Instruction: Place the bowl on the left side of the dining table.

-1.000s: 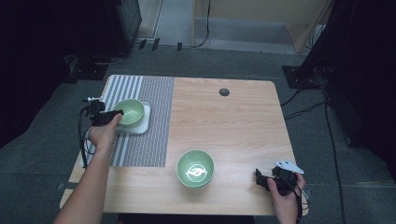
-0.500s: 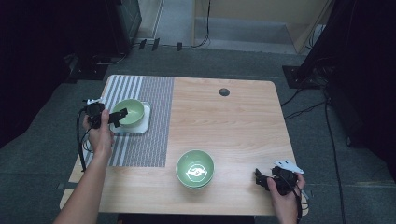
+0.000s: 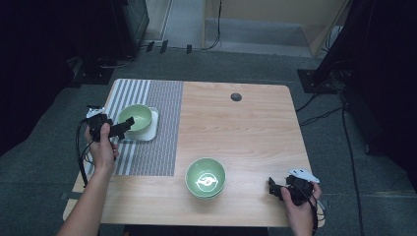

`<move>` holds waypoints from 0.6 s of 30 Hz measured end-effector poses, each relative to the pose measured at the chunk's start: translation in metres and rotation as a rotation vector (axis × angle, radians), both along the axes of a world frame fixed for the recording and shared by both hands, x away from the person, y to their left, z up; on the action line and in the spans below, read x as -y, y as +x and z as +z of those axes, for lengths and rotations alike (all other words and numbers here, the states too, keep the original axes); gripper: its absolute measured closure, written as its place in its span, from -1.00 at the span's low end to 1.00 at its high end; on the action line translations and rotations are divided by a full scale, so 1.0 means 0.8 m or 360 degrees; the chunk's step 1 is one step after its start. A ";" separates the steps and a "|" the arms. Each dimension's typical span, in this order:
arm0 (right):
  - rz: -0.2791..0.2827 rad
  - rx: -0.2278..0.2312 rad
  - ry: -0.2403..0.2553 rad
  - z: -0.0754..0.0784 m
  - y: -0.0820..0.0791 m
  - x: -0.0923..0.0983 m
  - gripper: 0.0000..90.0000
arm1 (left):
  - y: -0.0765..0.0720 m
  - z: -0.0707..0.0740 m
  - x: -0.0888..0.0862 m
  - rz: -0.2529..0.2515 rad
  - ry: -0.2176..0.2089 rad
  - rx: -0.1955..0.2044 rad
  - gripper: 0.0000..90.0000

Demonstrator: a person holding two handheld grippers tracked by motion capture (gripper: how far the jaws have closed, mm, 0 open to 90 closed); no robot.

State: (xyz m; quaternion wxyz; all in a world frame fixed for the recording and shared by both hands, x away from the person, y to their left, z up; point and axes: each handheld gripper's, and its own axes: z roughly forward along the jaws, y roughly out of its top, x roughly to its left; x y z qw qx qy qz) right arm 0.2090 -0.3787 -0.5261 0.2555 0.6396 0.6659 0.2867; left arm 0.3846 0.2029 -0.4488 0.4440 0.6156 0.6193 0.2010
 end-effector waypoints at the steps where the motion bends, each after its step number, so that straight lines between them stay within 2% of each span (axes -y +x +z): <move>1: 0.0000 0.0000 0.0000 0.000 0.000 0.000 -1.00 | -0.002 0.000 0.000 -0.0002 0.0004 0.0008 -0.84; 12: 0.0000 0.0000 0.0000 0.000 0.000 0.000 -1.00 | -0.032 -0.001 0.006 -0.0023 0.0102 0.0112 -0.84; 18: 0.0000 0.0000 0.0000 0.000 0.000 0.000 -1.00 | -0.051 -0.005 0.007 -0.0038 0.0147 0.0137 -0.84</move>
